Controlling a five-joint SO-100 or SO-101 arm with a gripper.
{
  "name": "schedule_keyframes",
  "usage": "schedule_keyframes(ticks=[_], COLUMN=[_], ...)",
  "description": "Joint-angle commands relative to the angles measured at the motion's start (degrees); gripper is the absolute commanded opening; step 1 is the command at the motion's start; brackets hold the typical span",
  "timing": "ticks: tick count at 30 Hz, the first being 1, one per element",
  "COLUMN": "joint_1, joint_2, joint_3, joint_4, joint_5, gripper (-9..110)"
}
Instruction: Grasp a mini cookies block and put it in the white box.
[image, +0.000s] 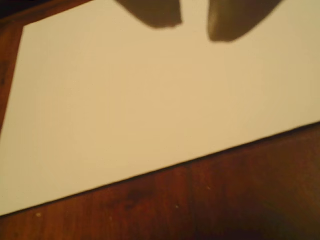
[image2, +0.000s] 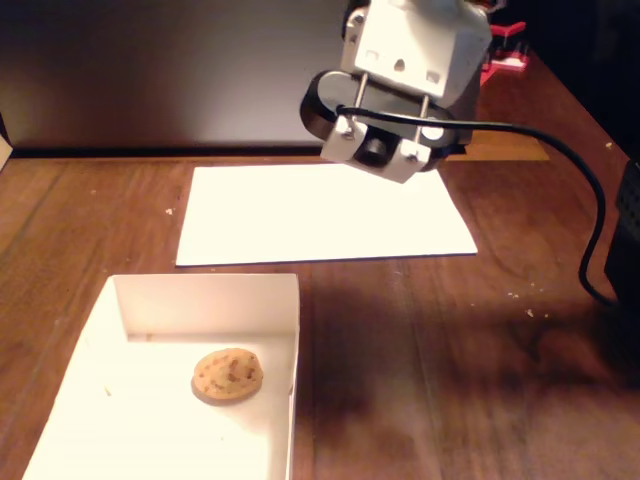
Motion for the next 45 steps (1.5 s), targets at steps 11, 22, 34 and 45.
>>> schedule_keyframes(ticks=[11,22,34,45], joint_1=[2.0,5.1,4.7,5.2], joint_2=[19.0,28.9,44.0,62.3], joint_3=[19.0,31.9,48.7,61.5], joint_4=[-6.1,-10.5,-12.9,-7.5], joint_5=[0.0,-2.8,-4.0,-6.5], gripper=[0,0,0,0])
